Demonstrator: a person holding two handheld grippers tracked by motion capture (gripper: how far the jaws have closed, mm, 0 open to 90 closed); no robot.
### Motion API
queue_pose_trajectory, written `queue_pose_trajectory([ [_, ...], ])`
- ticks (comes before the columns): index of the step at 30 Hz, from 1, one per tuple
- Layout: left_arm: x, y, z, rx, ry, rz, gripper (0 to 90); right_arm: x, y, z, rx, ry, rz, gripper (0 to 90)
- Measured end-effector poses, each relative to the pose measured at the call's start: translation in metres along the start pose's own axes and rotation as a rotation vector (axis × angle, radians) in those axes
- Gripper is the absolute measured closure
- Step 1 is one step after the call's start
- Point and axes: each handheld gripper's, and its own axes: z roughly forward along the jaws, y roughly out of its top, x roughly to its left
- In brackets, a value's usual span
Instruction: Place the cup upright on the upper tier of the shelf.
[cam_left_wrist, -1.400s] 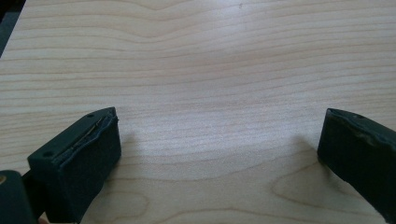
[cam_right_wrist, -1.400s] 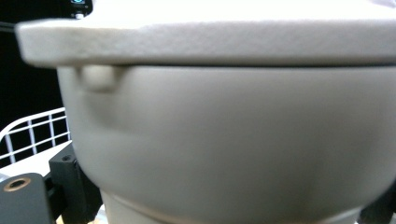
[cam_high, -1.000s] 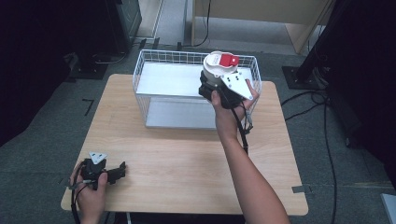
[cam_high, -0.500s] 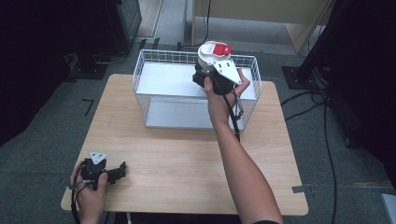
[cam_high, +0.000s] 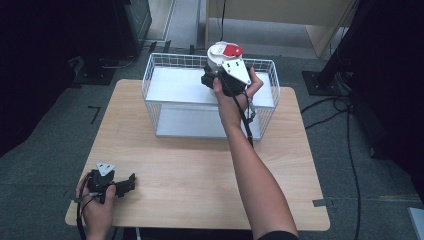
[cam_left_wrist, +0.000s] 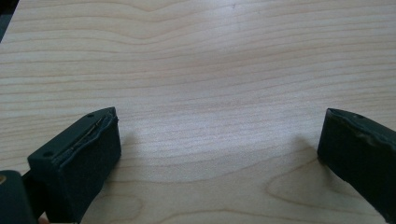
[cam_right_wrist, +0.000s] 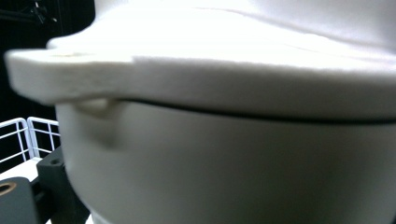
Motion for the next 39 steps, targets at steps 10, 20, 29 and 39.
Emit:
queue_pose_trajectory([
  [10, 0.0, 0.0, 0.0, 0.0, 0.0, 0.0, 0.0, -0.003, -0.001, -0.005, 0.019, 0.044, -0.019, 0.0],
  [20, 0.0, 0.0, 0.0, 0.003, -0.002, 0.007, 0.0, -0.01, -0.008, -0.022, 0.057, 0.054, -0.041, 0.0],
  [29, 0.0, 0.0, 0.0, 0.003, -0.002, 0.009, 0.0, -0.02, -0.019, -0.044, 0.064, 0.088, -0.045, 0.0],
  [39, 0.0, 0.0, 0.0, 0.003, -0.002, 0.008, 0.0, -0.027, -0.035, -0.073, 0.069, 0.107, -0.059, 0.0],
])
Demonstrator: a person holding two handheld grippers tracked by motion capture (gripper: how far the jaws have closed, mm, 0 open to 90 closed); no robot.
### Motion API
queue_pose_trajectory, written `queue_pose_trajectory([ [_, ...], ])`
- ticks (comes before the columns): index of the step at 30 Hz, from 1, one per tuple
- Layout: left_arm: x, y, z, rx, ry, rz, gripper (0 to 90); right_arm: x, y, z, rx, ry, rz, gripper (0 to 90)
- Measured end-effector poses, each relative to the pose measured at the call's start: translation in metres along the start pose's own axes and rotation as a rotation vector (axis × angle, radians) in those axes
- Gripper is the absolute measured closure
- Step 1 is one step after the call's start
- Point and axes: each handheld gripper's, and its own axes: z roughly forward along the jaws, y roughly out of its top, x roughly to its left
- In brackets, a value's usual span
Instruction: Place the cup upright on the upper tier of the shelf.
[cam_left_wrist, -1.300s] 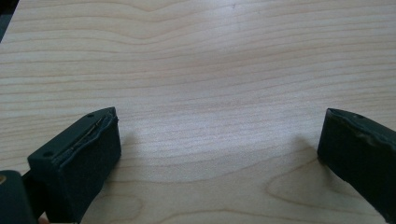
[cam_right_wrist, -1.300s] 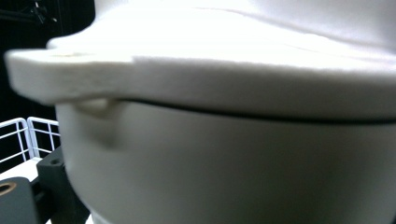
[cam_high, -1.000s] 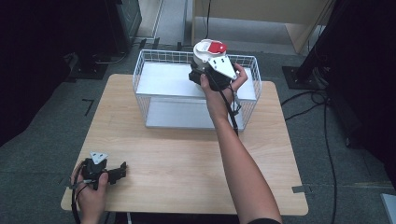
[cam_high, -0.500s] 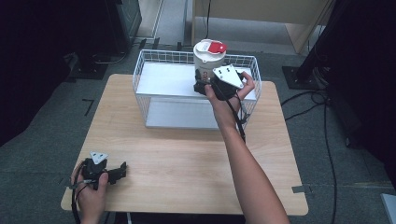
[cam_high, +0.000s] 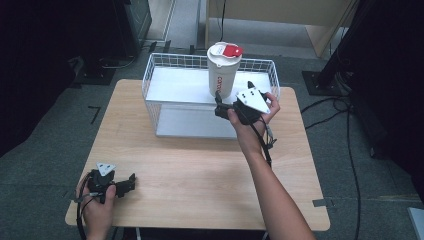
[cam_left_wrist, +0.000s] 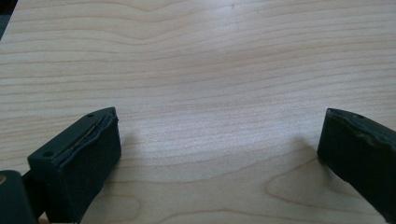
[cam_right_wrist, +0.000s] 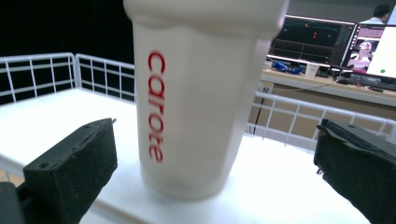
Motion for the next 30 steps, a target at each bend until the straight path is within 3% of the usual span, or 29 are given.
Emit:
queue_pose_trajectory([
  [8, 0.0, 0.0, 0.0, -0.001, 0.0, -0.002, 0.0, -0.001, -0.018, -0.017, 0.018, 0.003, 0.002, 0.0],
  [13, 0.0, 0.0, 0.0, -0.001, 0.0, -0.002, 0.0, -0.011, -0.029, -0.032, 0.013, -0.012, 0.03, 0.0],
  [19, 0.0, 0.0, 0.0, 0.0, -0.001, -0.003, 0.0, -0.024, -0.041, -0.051, 0.012, -0.026, 0.031, 0.0],
  [30, 0.0, 0.0, 0.0, 0.0, -0.001, -0.003, 0.0, -0.038, -0.079, -0.079, 0.068, -0.052, 0.036, 0.0],
])
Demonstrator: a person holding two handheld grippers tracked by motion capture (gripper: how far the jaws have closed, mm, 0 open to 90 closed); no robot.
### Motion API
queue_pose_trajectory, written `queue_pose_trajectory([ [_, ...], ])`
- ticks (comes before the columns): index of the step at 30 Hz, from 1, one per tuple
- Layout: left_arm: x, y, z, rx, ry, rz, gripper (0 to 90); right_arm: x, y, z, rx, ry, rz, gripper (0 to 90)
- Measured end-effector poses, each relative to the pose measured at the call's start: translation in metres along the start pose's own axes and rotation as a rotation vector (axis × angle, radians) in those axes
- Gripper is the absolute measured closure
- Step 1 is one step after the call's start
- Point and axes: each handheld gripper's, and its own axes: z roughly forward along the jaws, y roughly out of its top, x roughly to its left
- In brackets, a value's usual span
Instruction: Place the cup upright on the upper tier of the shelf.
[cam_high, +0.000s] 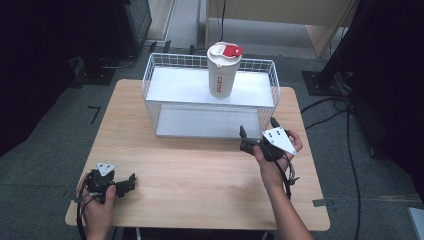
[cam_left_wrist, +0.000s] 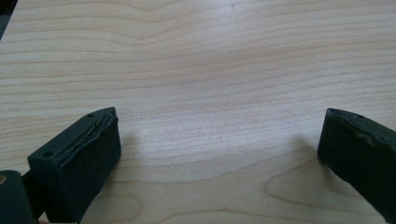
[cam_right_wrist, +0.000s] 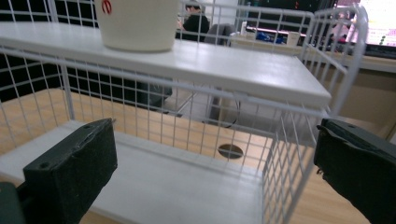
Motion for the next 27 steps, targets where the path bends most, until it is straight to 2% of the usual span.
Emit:
queue_pose_trajectory([
  [9, 0.0, 0.0, 0.0, 0.001, 0.0, 0.001, 0.0, -0.022, -0.024, -0.019, 0.019, -0.074, 0.021, 0.0],
  [18, 0.0, 0.0, 0.0, 0.001, 0.0, 0.0, 0.0, -0.038, -0.046, -0.039, 0.056, -0.102, 0.042, 0.0],
  [23, 0.0, 0.0, 0.0, -0.001, 0.0, -0.002, 0.0, -0.047, -0.058, -0.051, 0.074, -0.162, 0.053, 0.0],
  [27, 0.0, 0.0, 0.0, -0.001, 0.0, -0.002, 0.0, -0.053, -0.067, -0.06, 0.091, -0.181, 0.065, 0.0],
])
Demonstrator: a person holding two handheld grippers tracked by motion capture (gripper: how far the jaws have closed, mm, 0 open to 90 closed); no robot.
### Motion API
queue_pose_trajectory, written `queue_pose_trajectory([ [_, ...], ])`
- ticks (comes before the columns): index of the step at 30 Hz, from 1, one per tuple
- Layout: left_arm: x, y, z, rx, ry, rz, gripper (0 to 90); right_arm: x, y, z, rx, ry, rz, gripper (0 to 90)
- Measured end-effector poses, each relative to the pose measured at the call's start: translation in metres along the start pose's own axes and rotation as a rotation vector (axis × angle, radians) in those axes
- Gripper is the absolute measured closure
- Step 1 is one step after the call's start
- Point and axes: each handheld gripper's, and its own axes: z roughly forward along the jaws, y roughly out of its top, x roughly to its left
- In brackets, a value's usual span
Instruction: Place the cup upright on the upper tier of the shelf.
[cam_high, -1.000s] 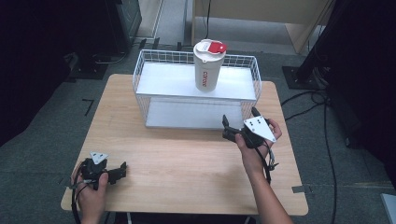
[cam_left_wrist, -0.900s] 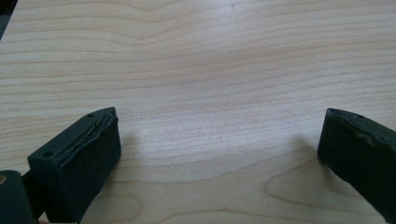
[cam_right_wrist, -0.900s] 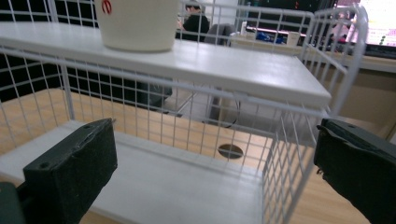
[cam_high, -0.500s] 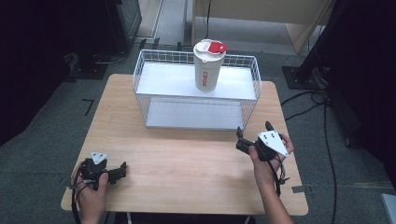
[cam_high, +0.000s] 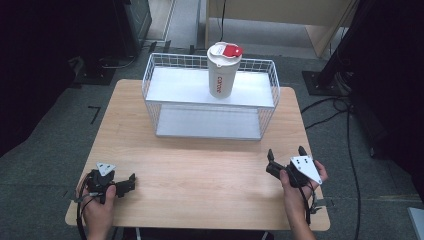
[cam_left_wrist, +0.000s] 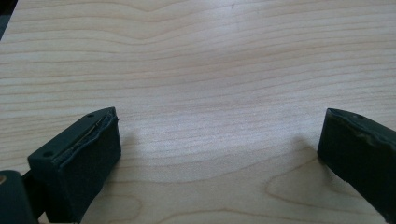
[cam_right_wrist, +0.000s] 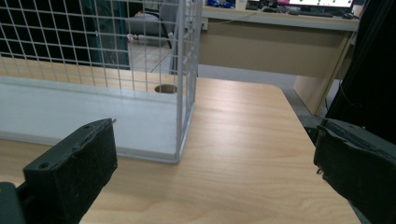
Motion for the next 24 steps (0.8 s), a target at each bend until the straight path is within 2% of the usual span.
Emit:
queue_pose_trajectory([
  [10, 0.0, 0.0, 0.0, 0.0, 0.001, 0.001, 0.0, -0.017, -0.02, -0.016, 0.048, -0.028, 0.012, 0.0],
  [13, 0.0, 0.0, 0.0, 0.002, 0.001, 0.003, 0.0, -0.024, -0.029, -0.023, 0.071, -0.054, 0.022, 0.0],
  [24, 0.0, 0.0, 0.0, 0.0, 0.001, 0.002, 0.0, -0.044, -0.042, -0.045, 0.106, -0.099, 0.041, 0.0],
])
